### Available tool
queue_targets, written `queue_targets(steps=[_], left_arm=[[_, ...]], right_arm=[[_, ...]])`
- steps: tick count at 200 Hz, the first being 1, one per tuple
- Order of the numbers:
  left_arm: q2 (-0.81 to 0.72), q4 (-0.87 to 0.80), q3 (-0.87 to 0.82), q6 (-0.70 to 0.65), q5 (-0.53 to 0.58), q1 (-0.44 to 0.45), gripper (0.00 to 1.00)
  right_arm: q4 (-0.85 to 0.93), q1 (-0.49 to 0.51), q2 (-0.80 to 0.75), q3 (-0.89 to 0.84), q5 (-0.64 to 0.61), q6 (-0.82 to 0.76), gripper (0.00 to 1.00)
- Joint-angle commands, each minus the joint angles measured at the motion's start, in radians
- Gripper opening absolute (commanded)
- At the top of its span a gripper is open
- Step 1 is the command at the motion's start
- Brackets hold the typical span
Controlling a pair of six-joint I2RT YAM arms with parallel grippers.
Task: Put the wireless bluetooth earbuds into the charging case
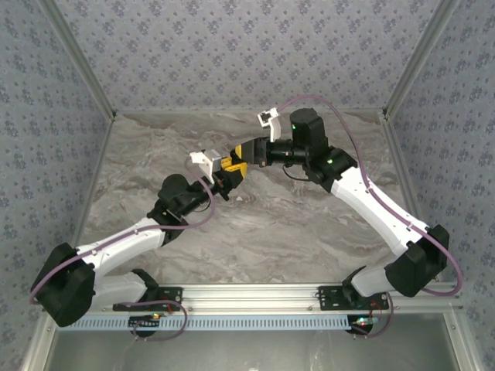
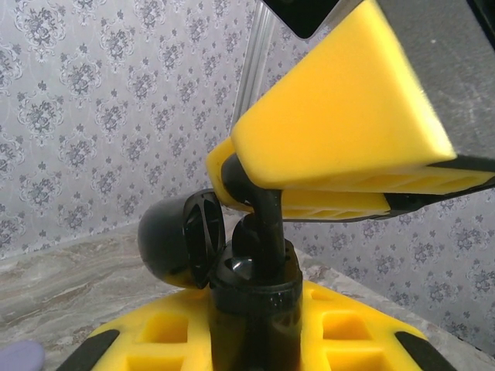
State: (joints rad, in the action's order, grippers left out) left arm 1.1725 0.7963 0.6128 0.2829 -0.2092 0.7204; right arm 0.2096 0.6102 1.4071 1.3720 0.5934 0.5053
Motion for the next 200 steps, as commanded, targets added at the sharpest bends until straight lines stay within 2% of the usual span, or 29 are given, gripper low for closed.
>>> queue_targets(steps=[1,111,145,182,200], left_arm=[[-0.039,0.054,0.036,0.006,0.020,0.005,0.20],[-0.039,0.049,0.034,0.000,0.012,0.006,0.20],[-0.031,0.045,0.039,0.000,-0.008,0.006,0.20],[-0.024,0.043,0.039,0.000,-0.012,0.006,0.20],[-0.026,0.037,0.038,-0.006,-0.012,0.006,0.20]], right_arm=[[0.060,0.006,-0.020,0.025,-0.035,-0.032,0.23],[0.103,0.005,-0.030,0.027,-0.073,-0.057,0.26],[0.111,0.006,-0.030,0.031,-0.075,-0.060,0.32],[0.139,0.007,-0.032,0.050,-0.087,-0.074,0.45],[0.161,0.008,-0.041,0.062,-0.110,-0.087,0.48]])
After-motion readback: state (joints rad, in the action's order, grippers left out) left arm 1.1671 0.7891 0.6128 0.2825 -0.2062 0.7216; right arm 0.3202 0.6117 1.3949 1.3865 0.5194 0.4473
